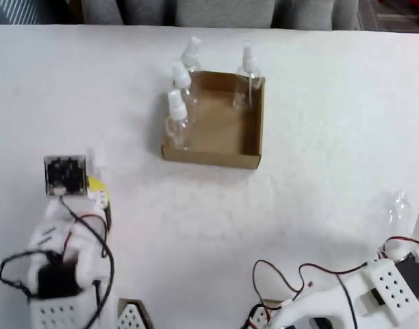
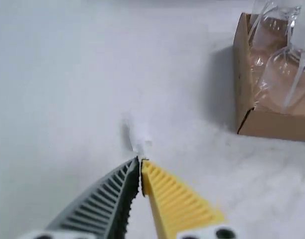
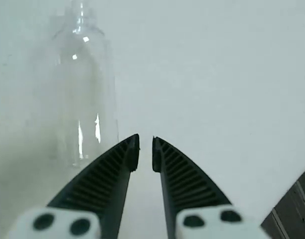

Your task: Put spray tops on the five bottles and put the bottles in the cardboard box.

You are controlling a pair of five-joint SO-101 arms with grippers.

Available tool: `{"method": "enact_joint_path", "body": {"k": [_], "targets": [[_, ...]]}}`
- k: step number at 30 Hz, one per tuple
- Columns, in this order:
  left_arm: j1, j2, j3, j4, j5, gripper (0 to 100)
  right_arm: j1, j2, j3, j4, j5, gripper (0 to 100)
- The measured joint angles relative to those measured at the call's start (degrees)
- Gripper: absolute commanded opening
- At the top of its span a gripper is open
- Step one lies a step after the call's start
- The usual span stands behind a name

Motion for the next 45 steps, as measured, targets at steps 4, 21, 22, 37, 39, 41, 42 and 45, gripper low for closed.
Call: {"method": "enact_joint_path", "body": {"k": [4, 21, 22, 37, 39, 41, 42, 45], "targets": [[0.0, 15.6, -8.7, -0.7, 2.5, 2, -0.2, 0.0, 0.0, -1.8, 0.0, 1.8], [-0.4, 74.2, -40.4, -1.1, 10.5, 14, -2.2, 0.0, 0.7, -2.3, 0.1, 1.8], [-0.7, 76.0, -41.5, -1.1, 11.6, 14, -2.2, 0.0, 1.0, -2.3, 0.1, 1.8], [-4.6, 95.4, -57.2, 1.9, 13.9, 14, -2.2, 0.0, 1.8, -2.3, 0.3, 1.8], [-4.6, 97.4, -58.5, 2.4, 13.9, 14, -2.2, 0.0, 2.5, -2.3, 0.3, 1.8], [-4.6, 99.1, -59.5, 2.7, 13.9, 14, -2.2, 0.0, 2.5, -2.3, 0.3, 1.8], [-4.6, 99.9, -60.0, 3.2, 13.9, 14, -2.2, 0.0, 2.5, -2.3, 0.3, 1.8], [-4.6, 101.6, -61.6, 4.0, 13.9, 14, -2.2, 0.0, 2.5, -2.3, 0.3, 1.8]]}}
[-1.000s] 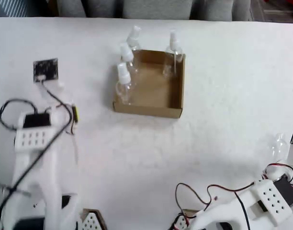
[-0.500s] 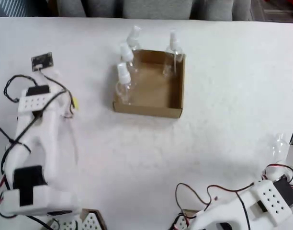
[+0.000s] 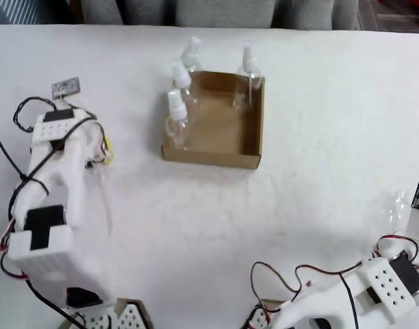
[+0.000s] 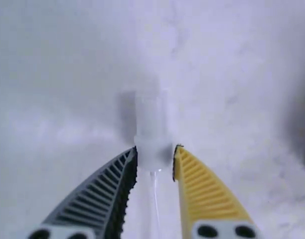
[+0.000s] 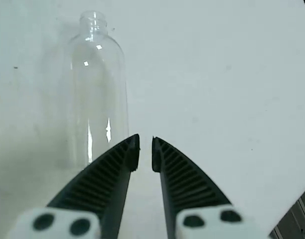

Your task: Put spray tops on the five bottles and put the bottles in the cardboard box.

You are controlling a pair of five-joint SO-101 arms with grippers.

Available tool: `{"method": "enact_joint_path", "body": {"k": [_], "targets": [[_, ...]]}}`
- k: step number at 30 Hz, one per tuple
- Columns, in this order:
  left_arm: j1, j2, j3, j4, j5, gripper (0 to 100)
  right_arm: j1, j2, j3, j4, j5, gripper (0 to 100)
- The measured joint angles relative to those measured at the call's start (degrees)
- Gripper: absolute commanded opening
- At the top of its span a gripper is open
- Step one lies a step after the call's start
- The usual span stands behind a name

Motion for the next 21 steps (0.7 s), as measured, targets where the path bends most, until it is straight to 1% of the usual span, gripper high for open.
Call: {"method": "enact_joint_path", "body": {"k": [7, 12, 17, 21], "targets": [[-0.1, 4.3, -2.6, 0.0, 0.2, 14, 0.0, 0.0, 0.0, 0.0, 0.0, 1.8], [-0.1, 4.9, -3.3, 0.0, 0.2, 15, 0.0, 0.0, 0.0, 0.0, 0.0, 1.8], [-0.2, 5.6, -3.3, 0.3, 0.2, 26, 0.0, 0.0, 0.0, 0.0, 0.0, 1.8], [-0.2, 5.6, -3.3, 2.5, 0.2, 27, 0.0, 0.0, 0.0, 0.0, 0.0, 1.8]]}}
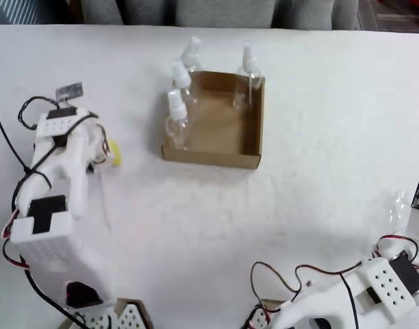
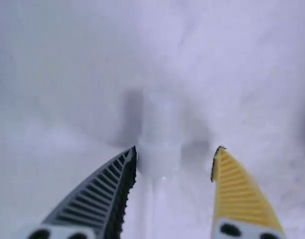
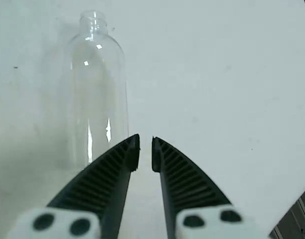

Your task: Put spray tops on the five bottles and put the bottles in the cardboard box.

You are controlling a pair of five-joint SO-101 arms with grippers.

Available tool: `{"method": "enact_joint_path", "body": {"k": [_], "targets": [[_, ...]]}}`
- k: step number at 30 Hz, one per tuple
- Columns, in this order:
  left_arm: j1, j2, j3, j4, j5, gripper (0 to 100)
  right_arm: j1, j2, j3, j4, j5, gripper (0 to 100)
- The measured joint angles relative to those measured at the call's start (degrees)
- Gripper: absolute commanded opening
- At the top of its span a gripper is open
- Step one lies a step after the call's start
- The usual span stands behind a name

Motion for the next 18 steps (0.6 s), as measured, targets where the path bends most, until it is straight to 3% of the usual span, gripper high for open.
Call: {"method": "enact_joint_path", "body": {"k": [8, 18], "targets": [[0.0, 0.0, -1.8, 0.5, 0.1, 20, 0.0, 0.0, 0.0, 0.0, 0.0, 1.8], [0.0, 0.0, -2.3, 2.8, 0.0, 21, 0.0, 0.0, 0.0, 0.0, 0.0, 1.8]]}}
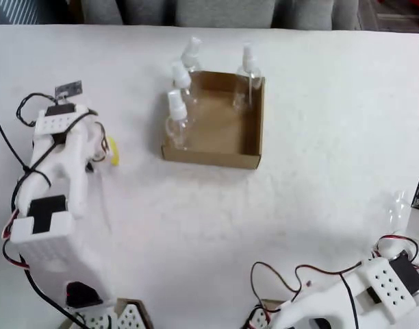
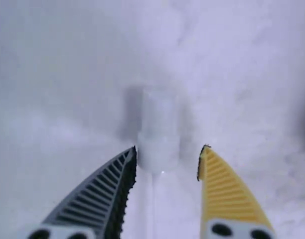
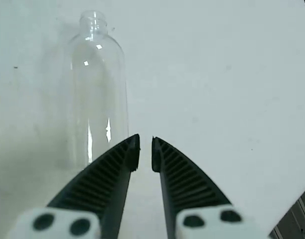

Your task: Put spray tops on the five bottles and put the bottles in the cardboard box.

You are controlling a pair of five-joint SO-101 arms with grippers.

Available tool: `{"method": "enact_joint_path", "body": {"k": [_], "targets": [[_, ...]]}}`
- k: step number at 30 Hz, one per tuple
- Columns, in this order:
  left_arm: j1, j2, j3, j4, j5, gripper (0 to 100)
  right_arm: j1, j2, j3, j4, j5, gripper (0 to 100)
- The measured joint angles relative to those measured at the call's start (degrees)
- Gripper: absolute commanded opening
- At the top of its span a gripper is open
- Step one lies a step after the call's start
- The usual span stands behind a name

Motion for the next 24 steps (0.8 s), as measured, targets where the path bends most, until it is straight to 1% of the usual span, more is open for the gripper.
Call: {"method": "enact_joint_path", "body": {"k": [9, 17, 21, 22, 24], "targets": [[0.0, 0.5, -1.1, 0.6, 0.0, 21, 0.0, 0.0, 0.0, 0.0, 0.0, 1.8], [0.0, 8.9, -12.9, 10.3, 0.0, 21, -0.6, 0.0, 0.0, 0.0, 0.0, 1.8], [0.0, 12.4, -16.7, 12.2, 0.1, 20, -1.1, 0.0, 0.0, 0.0, 0.0, 1.8], [0.0, 12.7, -16.9, 12.4, 0.1, 19, -1.1, 0.0, 0.0, 0.0, 0.0, 1.8], [0.0, 13.3, -16.9, 12.6, 0.1, 10, -1.1, 0.0, 0.0, 0.0, 0.0, 1.8]]}}
